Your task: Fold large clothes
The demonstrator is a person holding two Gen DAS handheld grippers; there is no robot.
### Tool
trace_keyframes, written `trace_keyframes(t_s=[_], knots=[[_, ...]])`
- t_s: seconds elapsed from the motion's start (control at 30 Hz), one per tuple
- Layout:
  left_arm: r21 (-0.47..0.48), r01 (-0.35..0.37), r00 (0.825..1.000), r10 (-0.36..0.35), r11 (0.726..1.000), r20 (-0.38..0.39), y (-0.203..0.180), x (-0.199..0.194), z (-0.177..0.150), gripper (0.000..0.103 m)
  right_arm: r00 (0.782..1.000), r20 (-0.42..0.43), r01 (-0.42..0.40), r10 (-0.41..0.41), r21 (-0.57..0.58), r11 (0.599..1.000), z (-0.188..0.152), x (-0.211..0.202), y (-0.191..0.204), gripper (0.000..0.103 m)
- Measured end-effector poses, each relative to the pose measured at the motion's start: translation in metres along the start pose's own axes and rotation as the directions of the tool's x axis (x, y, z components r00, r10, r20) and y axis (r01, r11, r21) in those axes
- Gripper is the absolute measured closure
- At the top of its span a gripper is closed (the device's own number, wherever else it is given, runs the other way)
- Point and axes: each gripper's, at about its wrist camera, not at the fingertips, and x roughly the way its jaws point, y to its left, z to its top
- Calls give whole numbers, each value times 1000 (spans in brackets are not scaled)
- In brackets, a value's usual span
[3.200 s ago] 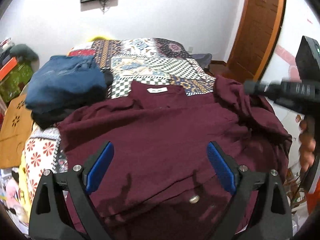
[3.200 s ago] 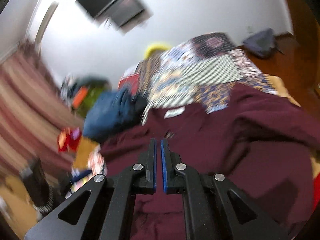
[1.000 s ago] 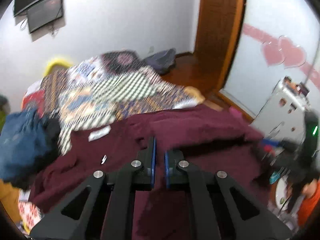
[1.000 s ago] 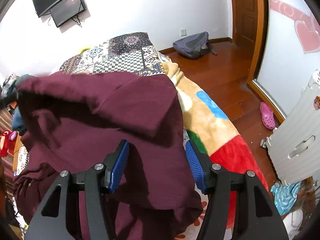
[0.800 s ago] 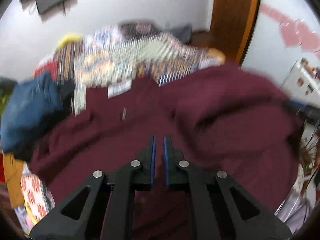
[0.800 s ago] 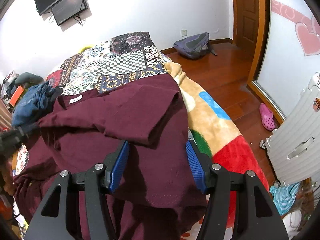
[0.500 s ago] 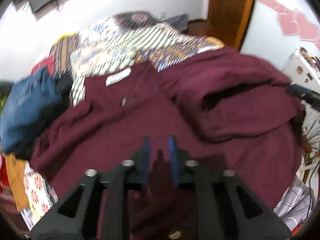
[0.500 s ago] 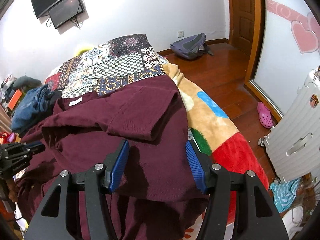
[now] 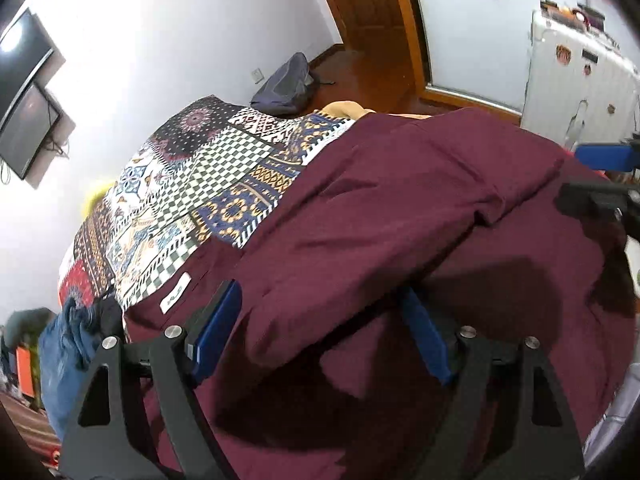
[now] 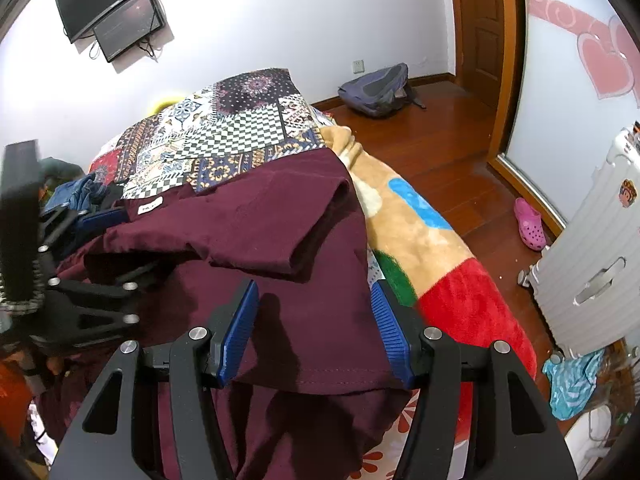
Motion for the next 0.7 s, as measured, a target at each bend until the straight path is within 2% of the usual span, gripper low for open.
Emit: trace_keyframes(t_s=[0.07, 0.17, 0.2, 0.23, 0.27, 0.3, 0.33, 0.47, 0.7], knots=[[-5, 2, 1000, -2, 1000, 10, -3, 2, 10, 22, 1000, -15, 9, -9, 8, 1000, -3, 5, -4, 48], [-39, 72, 997, -71, 997, 29, 0, 1, 24, 24, 999, -47, -3, 4, 34, 999, -6, 14, -10, 48], [-47, 101, 995, -100, 994, 32, 0, 1, 28, 33, 999, -51, -4, 6, 35, 999, -7, 15, -10, 48], [-52, 114, 993, -112, 992, 33, -1, 1, 32, 48, 998, -55, -4, 6, 35, 999, -7, 16, -11, 47], [-52, 128, 992, -126, 990, 31, -2, 2, 36, 56, 998, -56, -5, 7, 35, 999, -7, 16, -10, 47], [-51, 146, 989, -145, 988, 31, -2, 2, 39, 75, 998, -56, -6, 8, 34, 999, -7, 15, -10, 46], [-57, 163, 986, -161, 985, 36, -2, 1, 40, 86, 998, -57, -7, 9, 33, 999, -6, 15, -10, 46], [-138, 169, 983, -157, 976, 94, 17, -15, 41, 93, 999, -53, -5, 5, 14, 1000, -3, 10, -8, 46], [-340, 145, 979, -83, 929, 188, 92, -67, 16, 97, 1000, -3, -4, 4, -27, 1000, 10, -2, 2, 46]])
